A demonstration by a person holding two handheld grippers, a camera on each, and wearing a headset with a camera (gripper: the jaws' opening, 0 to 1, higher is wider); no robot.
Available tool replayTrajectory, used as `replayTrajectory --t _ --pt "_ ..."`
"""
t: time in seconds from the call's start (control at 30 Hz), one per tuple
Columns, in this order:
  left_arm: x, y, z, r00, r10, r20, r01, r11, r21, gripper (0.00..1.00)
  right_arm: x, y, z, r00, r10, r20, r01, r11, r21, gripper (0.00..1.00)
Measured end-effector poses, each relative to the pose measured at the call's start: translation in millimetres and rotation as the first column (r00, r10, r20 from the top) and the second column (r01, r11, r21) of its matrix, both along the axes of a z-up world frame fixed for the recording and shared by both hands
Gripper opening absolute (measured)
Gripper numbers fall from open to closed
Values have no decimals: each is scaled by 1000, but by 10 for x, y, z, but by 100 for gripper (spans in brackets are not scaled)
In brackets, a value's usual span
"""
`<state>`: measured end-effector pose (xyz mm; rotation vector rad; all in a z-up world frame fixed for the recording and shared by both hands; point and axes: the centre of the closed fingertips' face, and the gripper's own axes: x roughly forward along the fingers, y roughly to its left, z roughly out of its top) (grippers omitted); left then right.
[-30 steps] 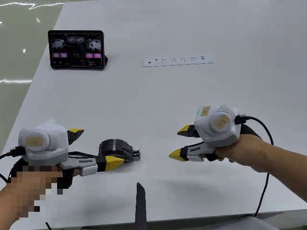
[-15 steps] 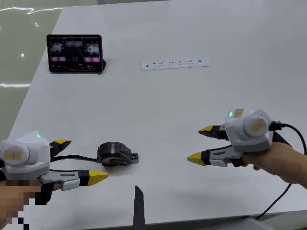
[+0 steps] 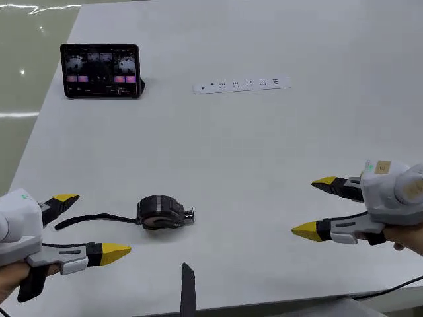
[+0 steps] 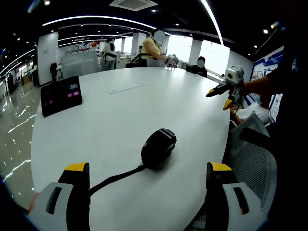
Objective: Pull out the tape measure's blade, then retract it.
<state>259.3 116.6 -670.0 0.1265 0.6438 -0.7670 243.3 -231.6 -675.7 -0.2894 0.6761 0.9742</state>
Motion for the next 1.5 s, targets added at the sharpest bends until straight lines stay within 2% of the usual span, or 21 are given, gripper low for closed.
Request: replayTrajectory --t 0.1,0.2,0.33,0.4,0.57,0.63,0.73,0.9,0.93,0.97,1.1,1.17,1.23,1.3,1.43,1.5 --pt "7 8 -3 1000 1 1 -1 1000 11 99 -53 -140 -17 1000 -11 -6 11 1000 -7 69" --pt "10 -13 -9 1000 4 -2 -4 1000 10 99 -81 -244 1 1000 -28 -10 28 1000 9 72" --pt "-47 -76 30 1000 -9 4 9 1000 7 99 -83 -380 16 998 -54 -19 55 998 28 76" --pt "-104 -80 -5 999 -36 6 36 999 34 99 -81 -423 5 998 -60 -20 61 998 32 78" --pt "-205 -7 -72 1000 -23 -13 23 999 42 99 -116 -541 -69 998 -63 6 63 998 2 84" --pt "-247 34 -99 1000 -22 -22 23 998 53 99 -137 -589 -91 997 -74 4 74 997 1 86" --pt "-280 81 -82 999 -5 -34 7 999 43 99 -185 -655 -111 996 -89 1 89 996 -2 88" --pt "-271 129 -59 999 11 -33 -9 999 43 99 -278 -873 -195 996 -91 -7 90 995 -32 99" --pt "-266 130 -50 999 14 -33 -13 999 40 99 -288 -927 -211 996 -90 -10 89 995 -41 99" --pt "-264 120 -30 999 16 -30 -15 999 37 99 -324 -1003 -237 994 -104 -36 103 994 -40 99" --pt "-246 94 -21 1000 11 -24 -11 999 34 99 -362 -1163 -221 990 -136 -32 135 990 -32 99" --pt "-243 68 -45 999 5 -36 -4 1000 27 99 -367 -1193 -189 987 -156 -37 155 988 -24 99" --pt "-228 57 -74 1000 -2 -28 3 999 43 99 -375 -1177 -153 986 -162 -34 162 987 -15 99" --pt "-217 44 -95 999 -2 -40 3 999 38 99 -378 -1156 -140 988 -155 -24 155 988 -14 99" --pt "-201 28 -104 999 -1 -41 2 999 33 99 -336 -1088 -57 989 -150 -1 150 989 4 99" --pt "-203 16 -116 998 0 -56 2 1000 28 99 -308 -1046 -12 989 -149 6 149 989 17 99"
